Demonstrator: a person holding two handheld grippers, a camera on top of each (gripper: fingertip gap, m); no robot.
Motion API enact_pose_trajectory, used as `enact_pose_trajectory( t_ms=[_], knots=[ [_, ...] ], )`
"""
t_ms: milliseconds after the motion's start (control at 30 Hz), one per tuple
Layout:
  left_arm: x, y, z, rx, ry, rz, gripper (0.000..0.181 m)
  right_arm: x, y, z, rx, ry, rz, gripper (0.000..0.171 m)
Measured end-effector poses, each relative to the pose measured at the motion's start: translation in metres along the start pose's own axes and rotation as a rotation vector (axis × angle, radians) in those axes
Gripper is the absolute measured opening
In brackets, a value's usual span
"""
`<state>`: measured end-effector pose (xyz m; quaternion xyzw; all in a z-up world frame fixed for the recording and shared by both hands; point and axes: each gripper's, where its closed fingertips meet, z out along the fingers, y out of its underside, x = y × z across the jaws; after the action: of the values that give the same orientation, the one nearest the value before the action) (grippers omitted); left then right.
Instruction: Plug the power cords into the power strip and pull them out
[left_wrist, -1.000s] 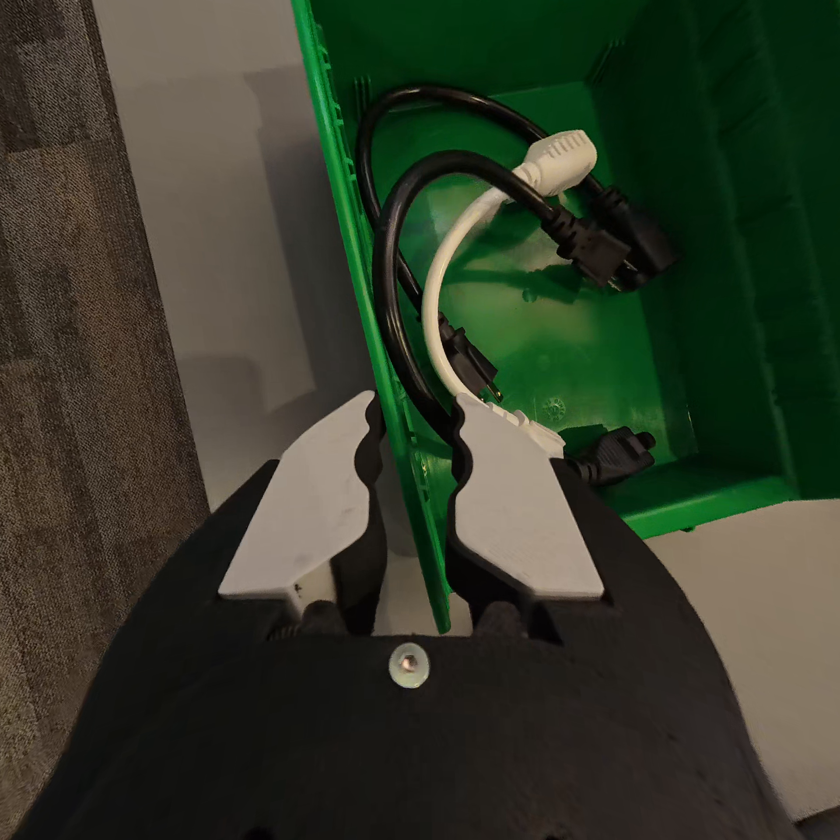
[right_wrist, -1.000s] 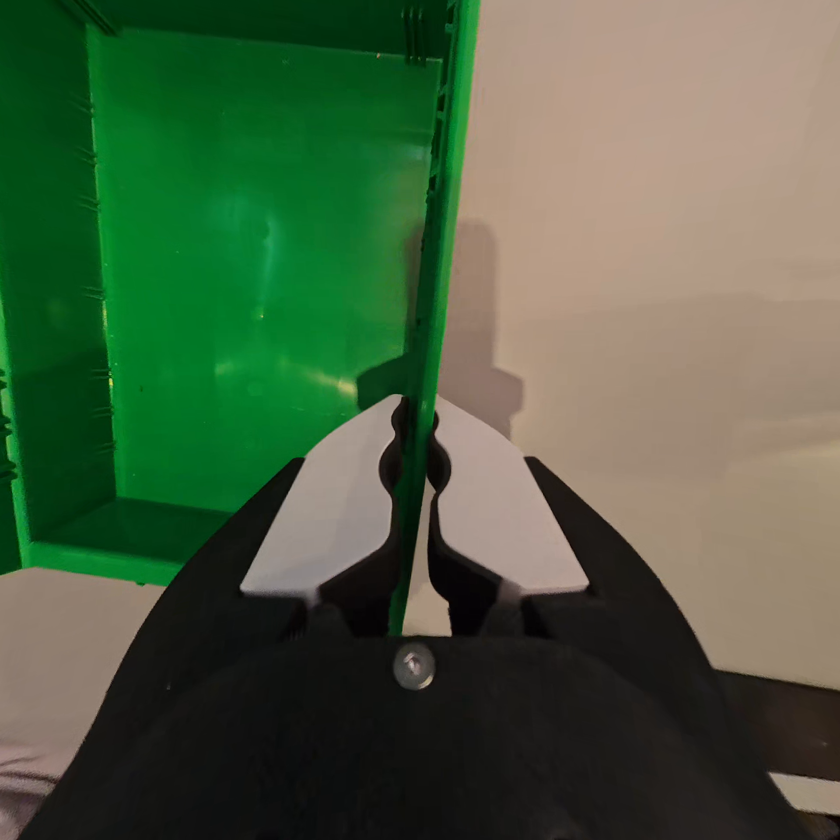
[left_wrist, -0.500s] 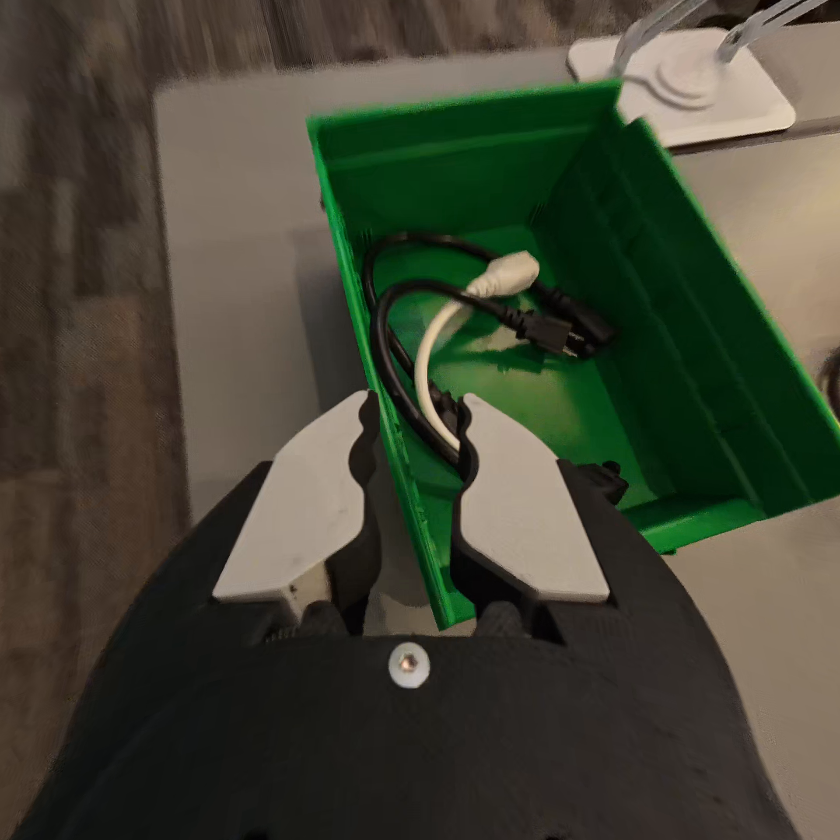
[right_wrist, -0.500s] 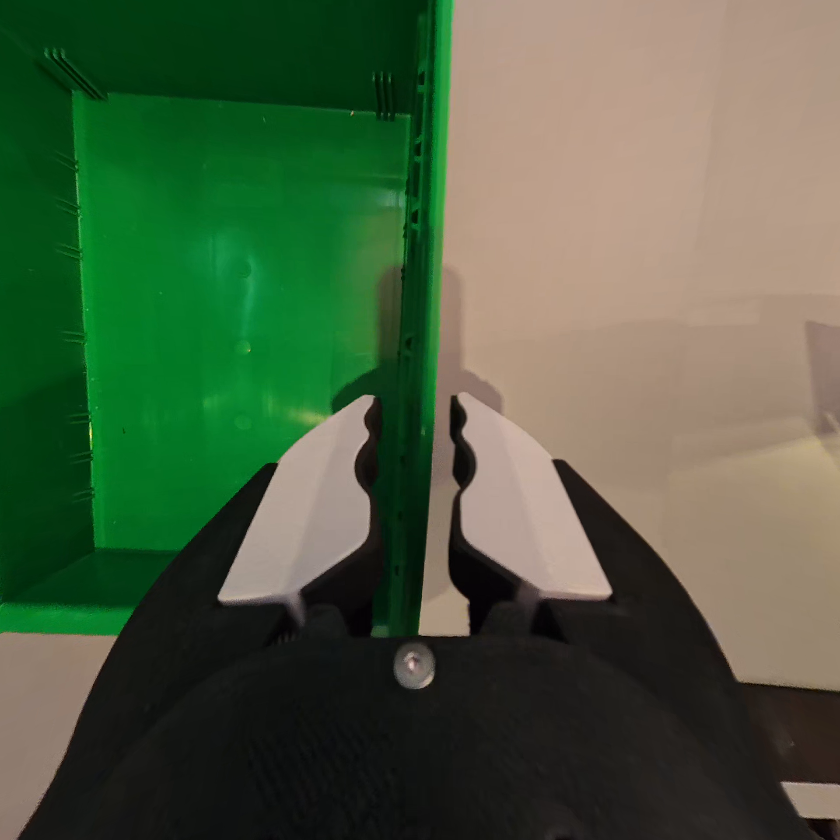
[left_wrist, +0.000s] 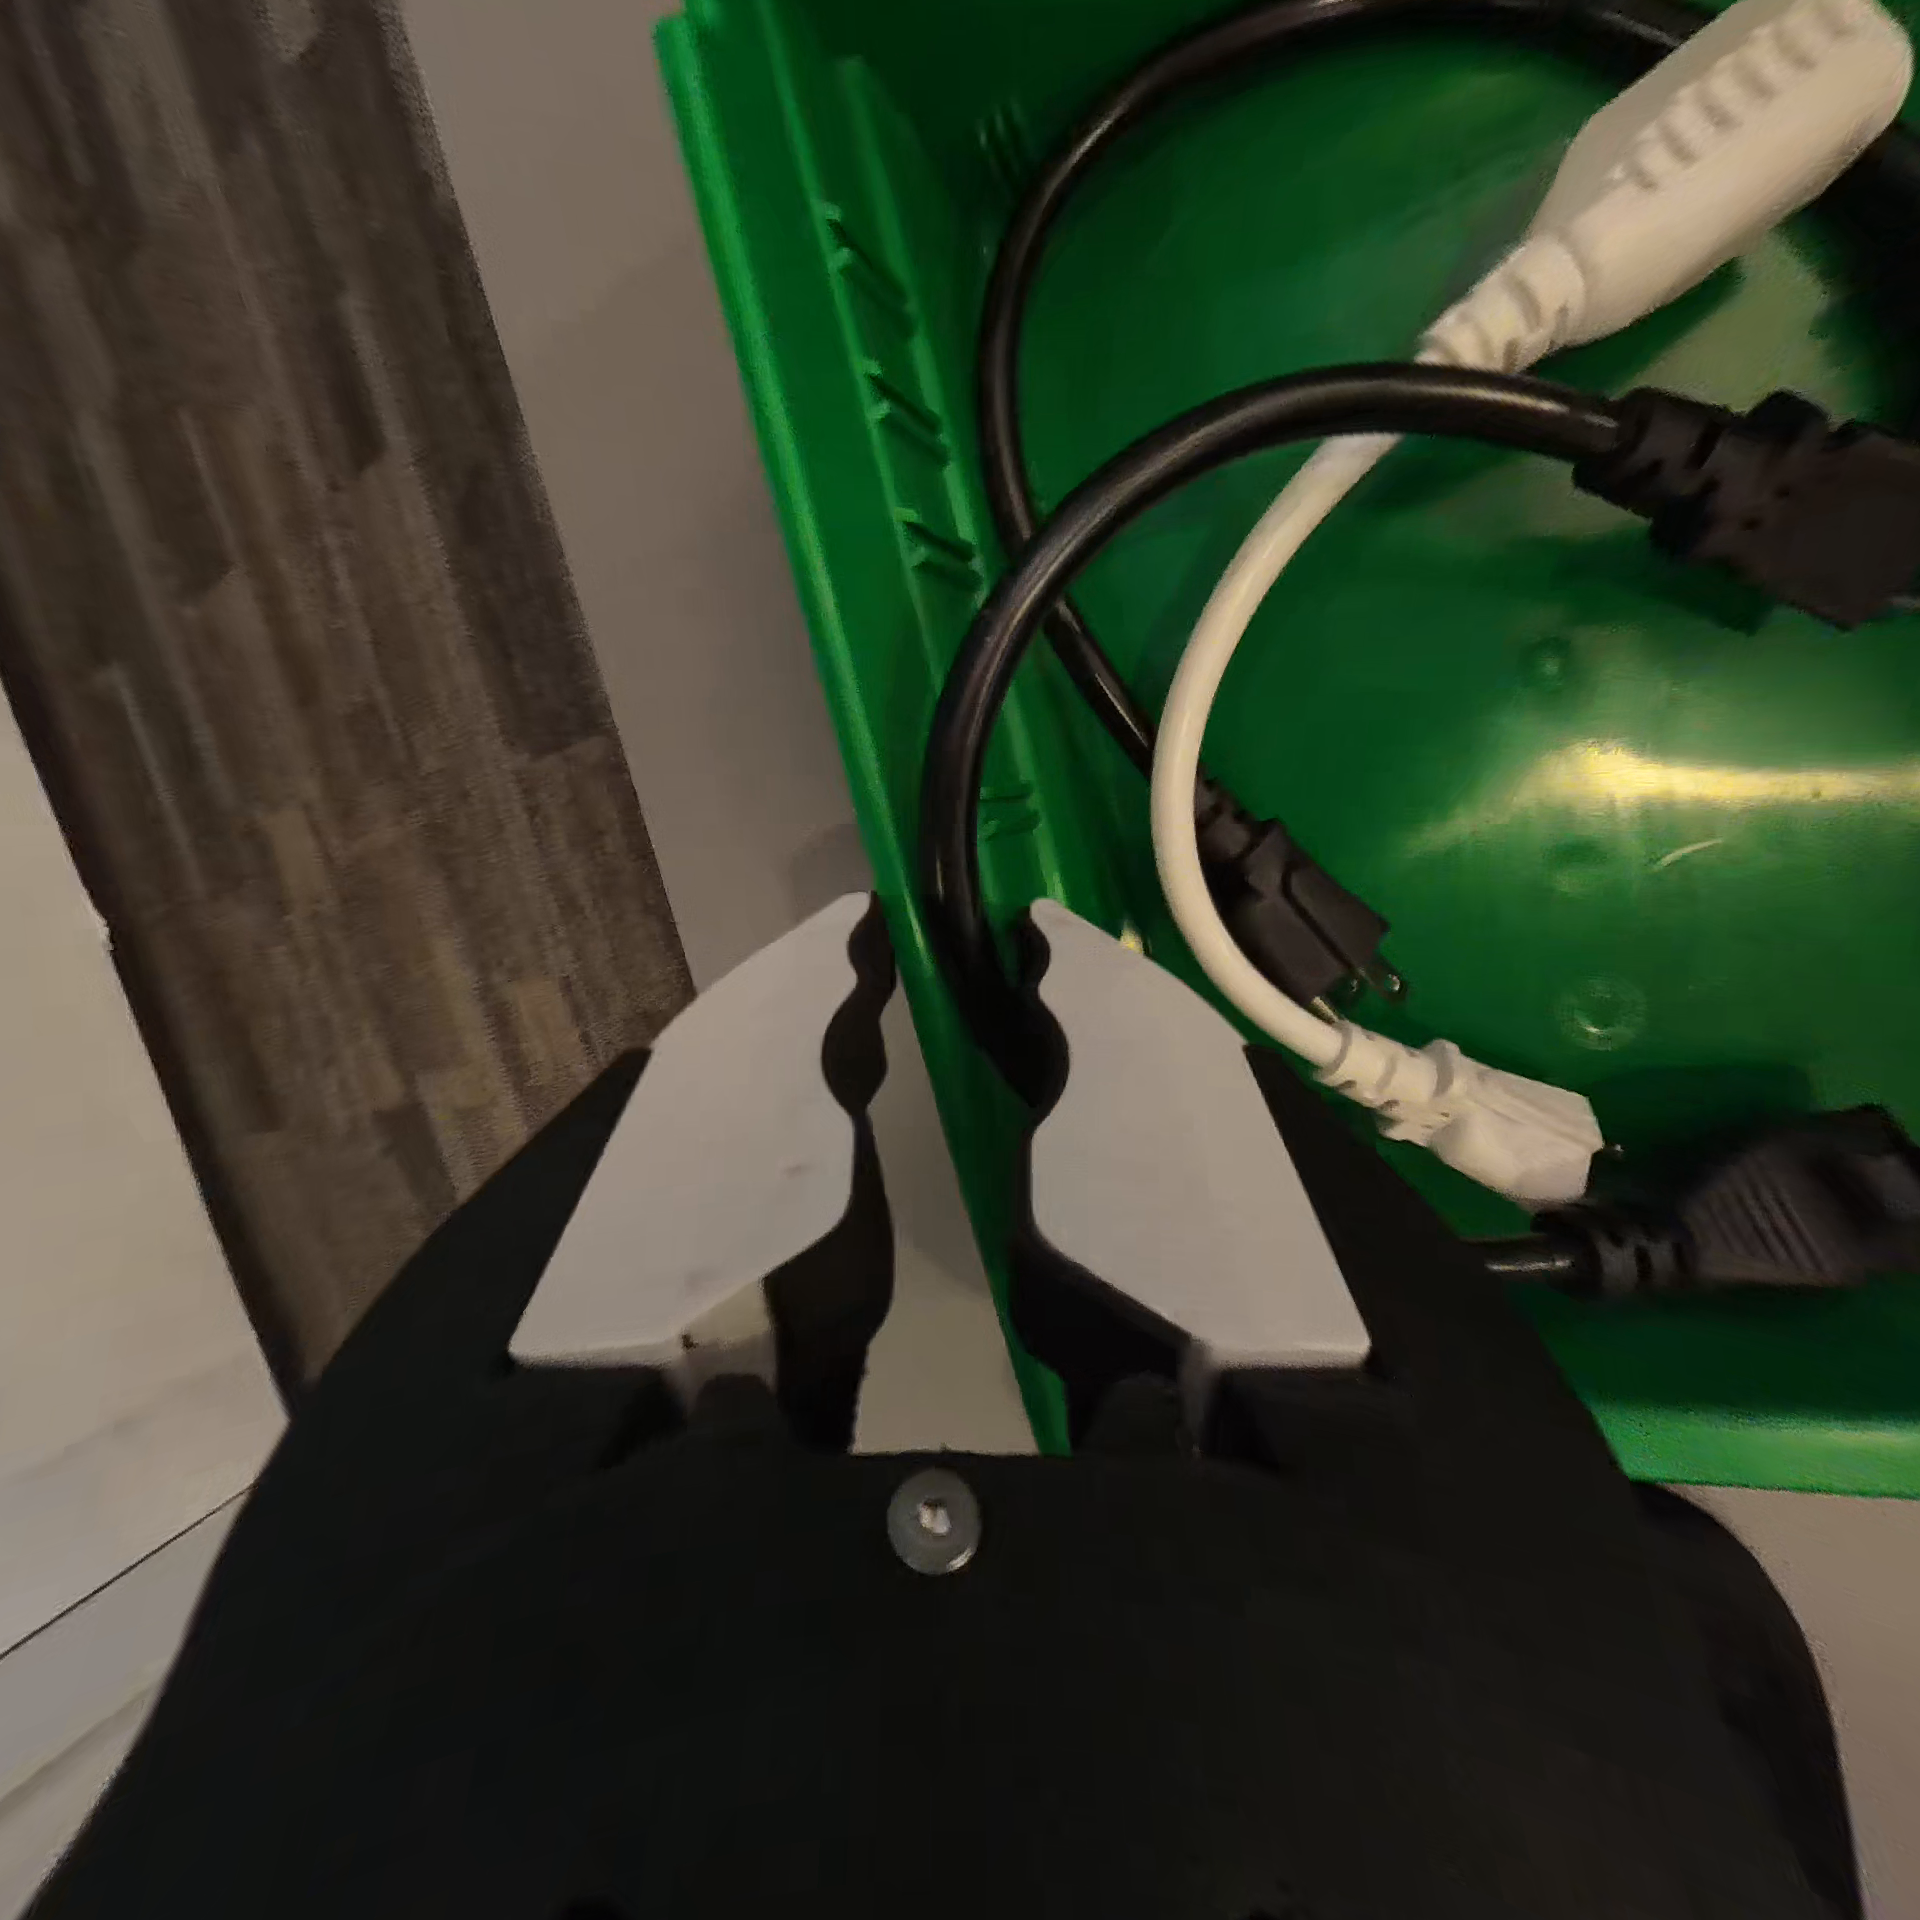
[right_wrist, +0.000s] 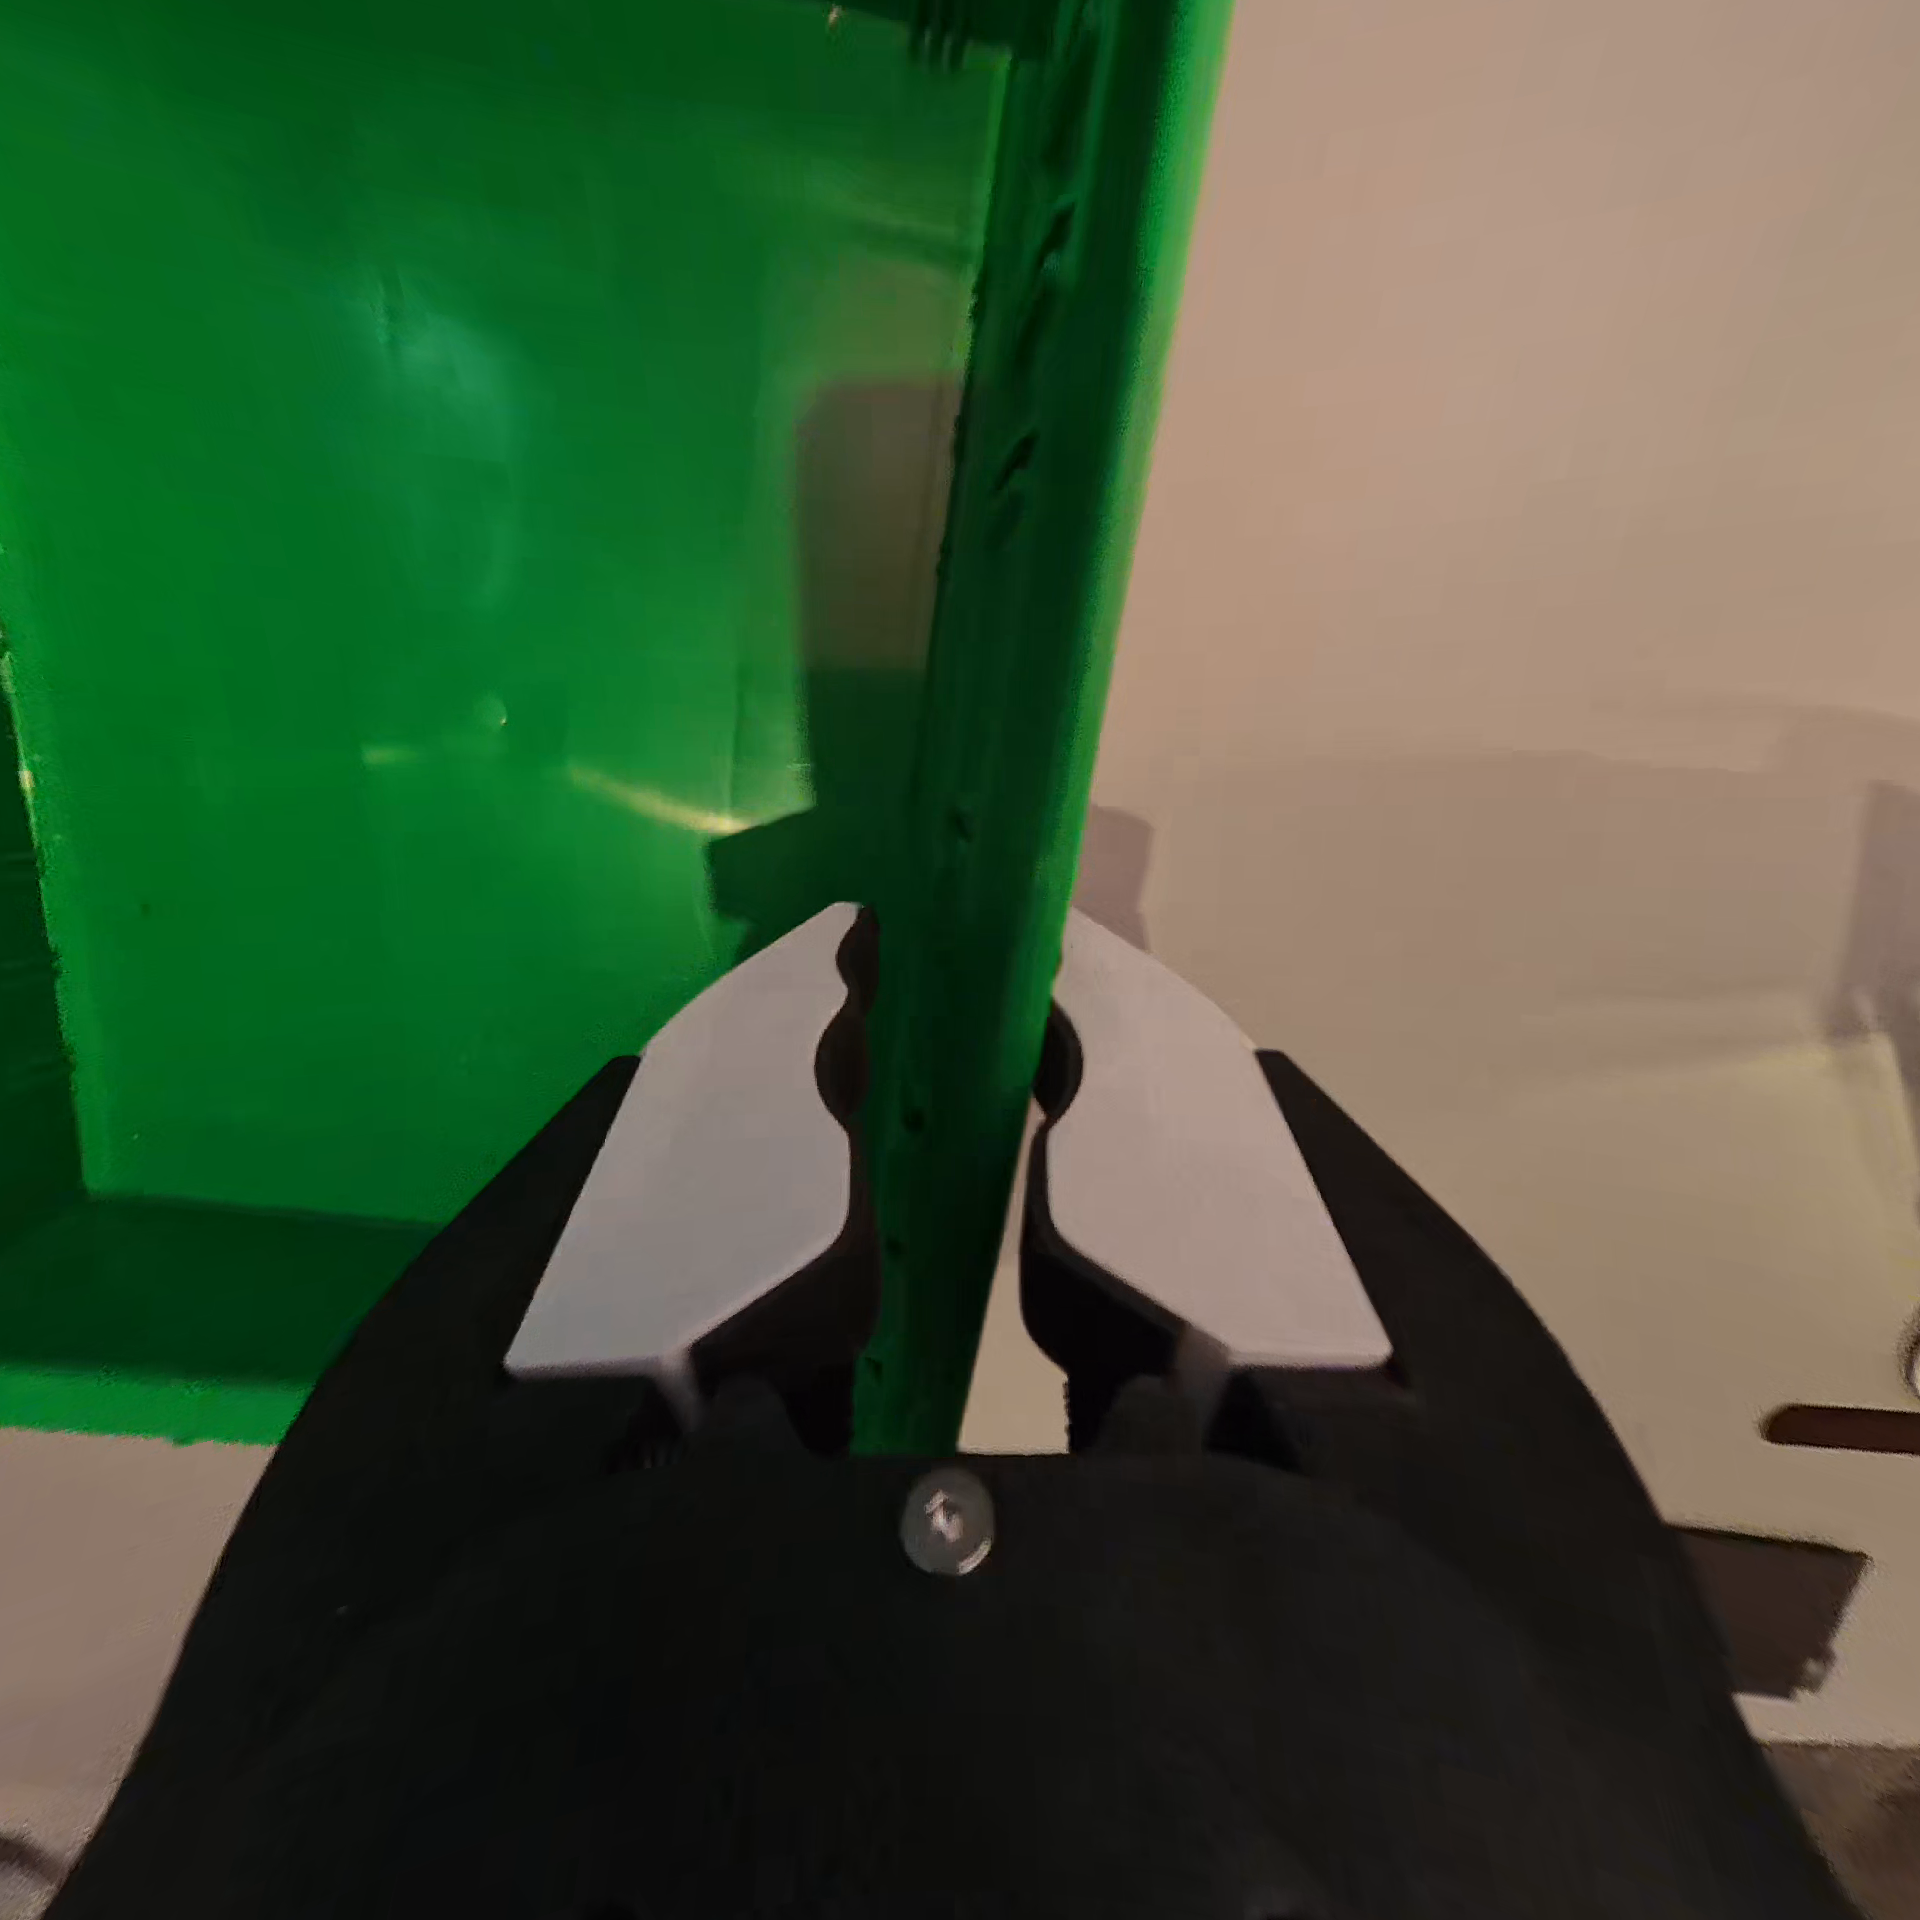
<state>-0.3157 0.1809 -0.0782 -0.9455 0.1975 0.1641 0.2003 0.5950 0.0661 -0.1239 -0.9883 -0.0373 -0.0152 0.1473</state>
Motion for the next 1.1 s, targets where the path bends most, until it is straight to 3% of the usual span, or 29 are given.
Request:
enact_pose_trajectory(
  t_ms=[167, 300, 433, 533, 600, 633, 700, 767, 833, 900, 967, 1100],
  knots=[
    [0.0, -0.005, 0.0, 0.067, 0.066, -0.09, 0.016, -0.004, 0.002, -0.002, 0.01, -0.04, 0.071, 0.019],
    [-0.005, -0.012, -0.011, 0.131, 0.03, -0.096, 0.011, 0.008, 0.004, -0.013, 0.061, 0.012, 0.084, 0.021],
    [-0.002, -0.046, -0.058, 0.342, 0.038, -0.088, 0.006, 0.019, -0.018, -0.048, 0.245, 0.107, 0.108, 0.029],
    [0.009, -0.072, -0.113, 0.493, -0.008, 0.058, 0.006, 0.005, -0.055, -0.1, 0.535, 0.176, 0.031, 0.027],
    [0.021, -0.088, -0.152, 0.582, -0.042, 0.18, 0.006, -0.044, -0.085, -0.146, 0.799, 0.1, -0.133, 0.023],
    [0.03, -0.094, -0.17, 0.613, -0.041, 0.242, 0.006, -0.083, -0.094, -0.169, 0.928, 0.007, -0.257, 0.014],
    [0.055, -0.104, -0.207, 0.688, 0.005, 0.392, 0.006, -0.183, -0.09, -0.21, 1.132, -0.317, -0.532, 0.01],
    [0.08, -0.109, -0.237, 0.71, 0.058, 0.494, 0.006, -0.273, -0.066, -0.235, 1.192, -0.679, -0.744, 0.006],
    [0.106, -0.115, -0.265, 0.764, 0.104, 0.579, 0.006, -0.335, -0.049, -0.236, 1.159, -0.858, -0.893, 0.013],
    [0.136, -0.12, -0.289, 0.818, 0.191, 0.598, 0.006, -0.377, -0.04, -0.235, 1.196, -0.896, -1.04, 0.017],
    [0.163, -0.123, -0.308, 0.894, 0.247, 0.621, 0.006, -0.406, -0.029, -0.244, 1.304, -0.944, -1.166, 0.001],
    [0.201, -0.123, -0.327, 1.04, 0.323, 0.615, 0.006, -0.43, -0.012, -0.273, 1.404, -1.099, -1.215, 0.001]
  ],
)
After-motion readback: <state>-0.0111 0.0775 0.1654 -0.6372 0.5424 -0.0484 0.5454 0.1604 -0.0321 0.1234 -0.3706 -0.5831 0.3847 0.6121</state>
